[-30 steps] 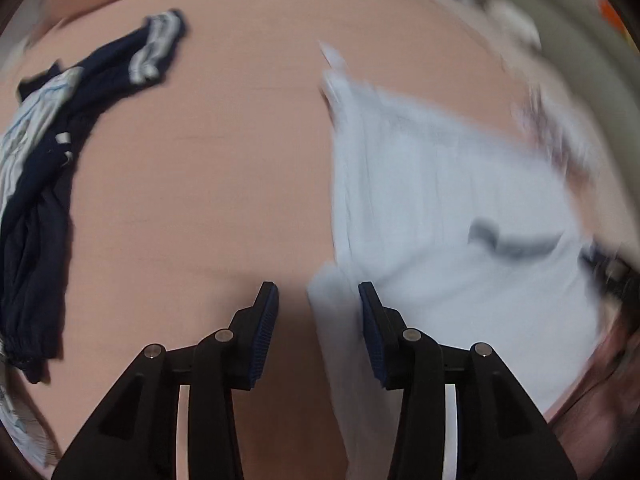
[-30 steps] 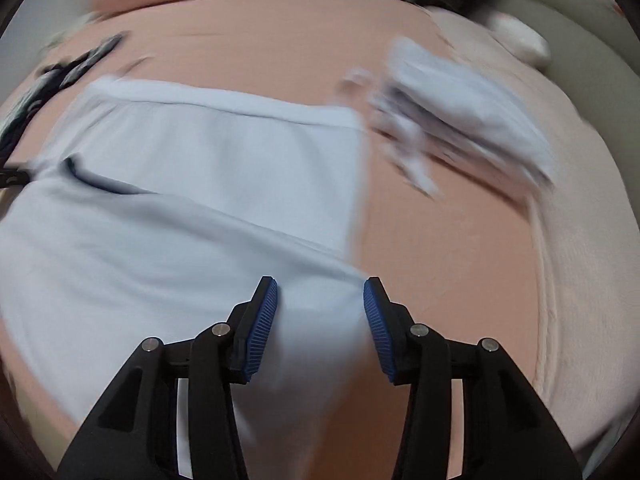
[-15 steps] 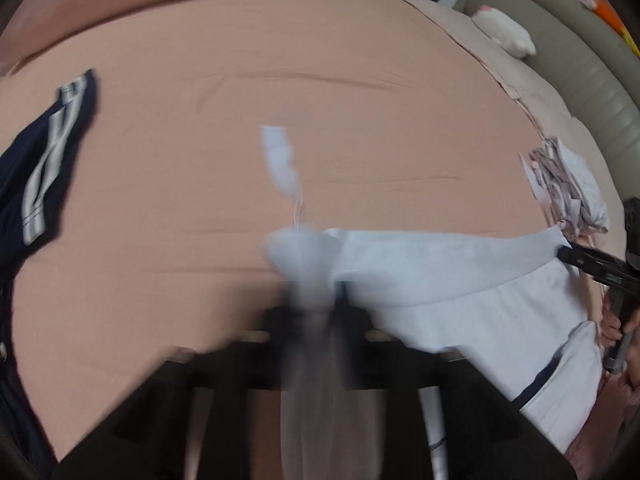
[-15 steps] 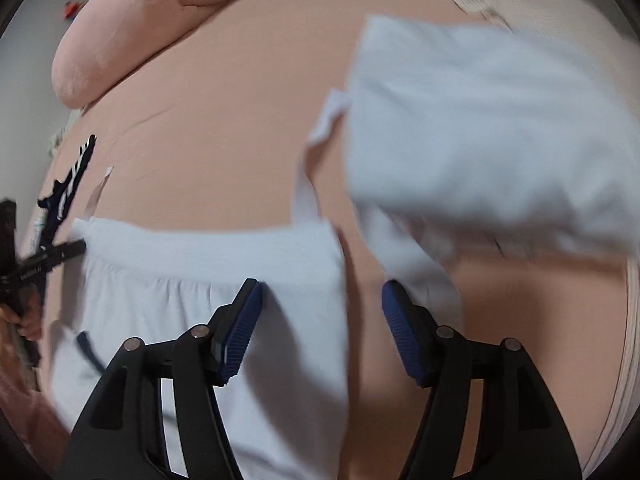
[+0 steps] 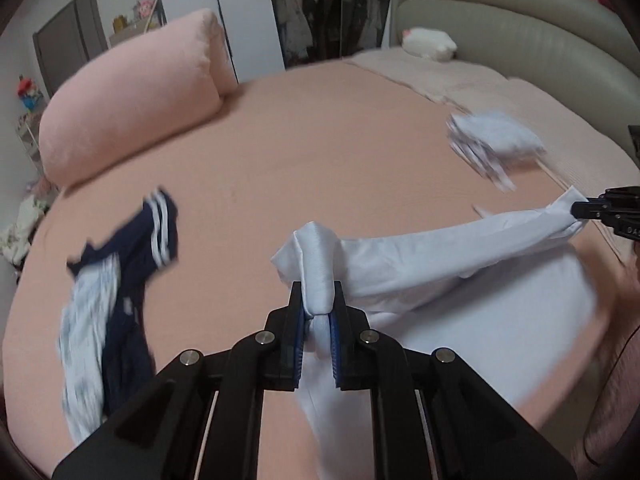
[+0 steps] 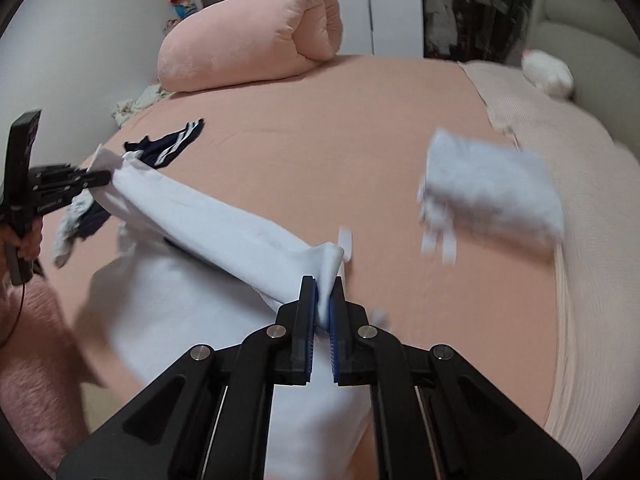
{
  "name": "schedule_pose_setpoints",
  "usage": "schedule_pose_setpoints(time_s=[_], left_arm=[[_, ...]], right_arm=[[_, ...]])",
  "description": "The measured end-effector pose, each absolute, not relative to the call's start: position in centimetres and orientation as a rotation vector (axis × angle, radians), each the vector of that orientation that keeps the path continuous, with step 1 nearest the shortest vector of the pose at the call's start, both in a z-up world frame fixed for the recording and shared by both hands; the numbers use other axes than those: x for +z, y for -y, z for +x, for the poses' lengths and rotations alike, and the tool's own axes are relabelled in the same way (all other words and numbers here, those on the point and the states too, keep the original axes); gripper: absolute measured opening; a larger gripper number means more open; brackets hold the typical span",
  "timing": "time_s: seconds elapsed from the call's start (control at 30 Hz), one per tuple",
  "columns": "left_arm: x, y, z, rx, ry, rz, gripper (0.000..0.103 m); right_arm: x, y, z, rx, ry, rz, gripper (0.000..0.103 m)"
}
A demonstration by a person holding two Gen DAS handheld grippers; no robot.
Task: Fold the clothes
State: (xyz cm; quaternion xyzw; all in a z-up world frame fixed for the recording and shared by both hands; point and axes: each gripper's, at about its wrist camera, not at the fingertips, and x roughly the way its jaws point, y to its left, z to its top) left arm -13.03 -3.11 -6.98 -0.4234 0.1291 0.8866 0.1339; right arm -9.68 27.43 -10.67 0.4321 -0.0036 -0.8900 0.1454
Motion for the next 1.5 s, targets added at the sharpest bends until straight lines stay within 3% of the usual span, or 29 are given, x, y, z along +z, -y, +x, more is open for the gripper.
schedule_pose_setpoints(time_s=[0.17,0.2,0.23,0.27,0.3,0.37,0.47,0.53,0.7,0.83,1.0,1.1,1.13,1.2,1.33,1.4,1.5], left_arm=[[-12.4,6.1,-10.2,2.444,-0.277,-1.629,0.019],[-12.4,6.6,-9.9,2.450,-0.239,-1.643,0.019],[-11.9,6.9,-9.6,2.461,-0.197,-1.628,0.020],[-10.8,7.1,-9.2,2.488,-0.144,-1.581,0.022],[-9.8,7.3,-8.9,2.519,-0.091,-1.525,0.033],[-8.4,7.0,-8.9,2.557,0.032,-1.397,0.049],[-8.1,6.2,-10.5,2.542,0.203,-1.307,0.049],[-9.3,5.2,-11.9,2.541,0.189,-1.363,0.049],[-14.8,2.6,-12.4,2.511,-0.288,-1.680,0.040],[-14.2,4.1,-10.5,2.509,-0.246,-1.648,0.034],[-13.3,6.0,-8.2,2.499,-0.173,-1.603,0.035],[-14.5,5.9,-8.7,2.522,-0.224,-1.639,0.034],[-14.8,5.9,-9.0,2.543,-0.245,-1.650,0.031],[-14.5,6.1,-9.5,2.610,-0.280,-1.645,0.009],[-11.9,6.8,-9.0,2.717,-0.312,-1.519,0.006],[-13.0,7.4,-8.5,2.644,-0.254,-1.573,0.006],[-14.5,7.8,-8.1,2.594,-0.189,-1.623,0.006]], right_arm=[[-15.1,-28.7,-4.5,-2.456,0.101,1.516,0.013],[-14.8,-29.8,-4.3,-2.449,0.197,1.523,0.016],[-14.2,-30.9,-4.1,-2.461,0.275,1.500,0.026],[-13.2,-32.0,-3.9,-2.486,0.335,1.467,0.030],[-11.9,-32.6,-3.7,-2.530,0.352,1.423,0.035],[-9.8,-33.1,-3.8,-2.613,0.333,1.337,0.042],[-8.8,-32.1,-5.0,-2.655,0.271,1.315,0.047],[-9.7,-30.0,-6.0,-2.645,0.164,1.378,0.047],[-14.7,-26.2,-7.0,-2.584,-0.148,1.586,0.044],[-14.1,-27.6,-4.9,-2.701,-0.360,1.593,0.045],[-12.8,-28.2,-2.7,-2.704,-0.330,1.531,0.046],[-13.3,-26.7,-2.9,-2.689,-0.397,1.513,0.046],[-13.9,-26.3,-3.2,-2.680,-0.426,1.532,0.042],[-14.8,-26.0,-3.8,-2.700,-0.491,1.565,0.032],[-12.9,-27.9,-4.2,-2.808,-0.425,1.516,0.032],[-12.1,-28.5,-3.6,-2.829,-0.425,1.489,0.035],[-13.9,-28.8,-2.1,-2.749,-0.418,1.548,0.049]])
